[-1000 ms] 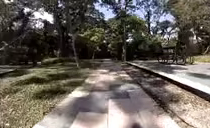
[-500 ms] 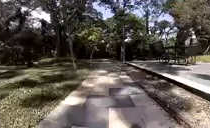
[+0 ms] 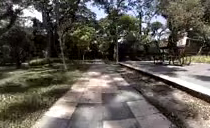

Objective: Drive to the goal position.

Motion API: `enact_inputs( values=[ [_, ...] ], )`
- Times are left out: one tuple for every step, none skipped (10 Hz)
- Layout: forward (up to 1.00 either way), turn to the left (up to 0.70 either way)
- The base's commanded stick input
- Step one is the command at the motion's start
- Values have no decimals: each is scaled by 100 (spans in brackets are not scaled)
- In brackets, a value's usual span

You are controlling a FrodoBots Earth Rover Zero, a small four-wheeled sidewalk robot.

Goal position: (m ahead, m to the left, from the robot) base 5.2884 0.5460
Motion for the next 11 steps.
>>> enact_inputs(
  values=[
    [50,0],
    [50,0],
    [50,0],
    [50,0],
    [50,0],
    [50,0],
    [50,0],
    [50,0],
    [50,0],
    [50,0],
    [50,0]
  ],
)
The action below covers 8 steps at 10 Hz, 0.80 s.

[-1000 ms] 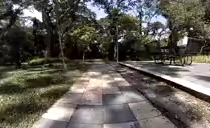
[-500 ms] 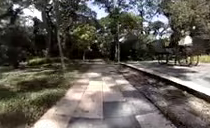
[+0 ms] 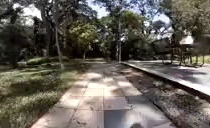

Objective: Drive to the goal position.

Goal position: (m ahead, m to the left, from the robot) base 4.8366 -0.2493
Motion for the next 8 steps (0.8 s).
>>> enact_inputs(
  values=[
    [50,0],
    [50,0],
    [50,0],
    [50,0],
    [50,0],
    [50,0],
    [50,-10],
    [50,-50]
  ],
)
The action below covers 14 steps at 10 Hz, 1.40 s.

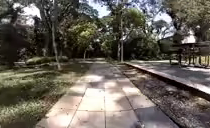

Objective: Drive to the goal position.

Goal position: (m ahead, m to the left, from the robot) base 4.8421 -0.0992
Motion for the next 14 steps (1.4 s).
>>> enact_inputs(
  values=[
    [50,-50],
    [50,-33],
    [50,-9],
    [50,0],
    [50,0],
    [50,0],
    [50,0],
    [50,0],
    [50,0],
    [50,0],
    [50,0],
    [50,0],
    [50,0],
    [50,0]
  ],
)
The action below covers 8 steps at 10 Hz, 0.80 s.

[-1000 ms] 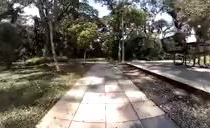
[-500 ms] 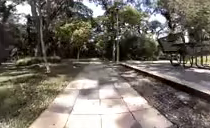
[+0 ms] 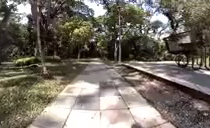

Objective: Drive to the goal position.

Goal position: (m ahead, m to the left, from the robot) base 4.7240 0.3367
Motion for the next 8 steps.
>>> enact_inputs(
  values=[
    [50,0],
    [50,0],
    [50,0],
    [50,0],
    [50,0],
    [50,0],
    [50,0],
    [50,0]
  ],
)
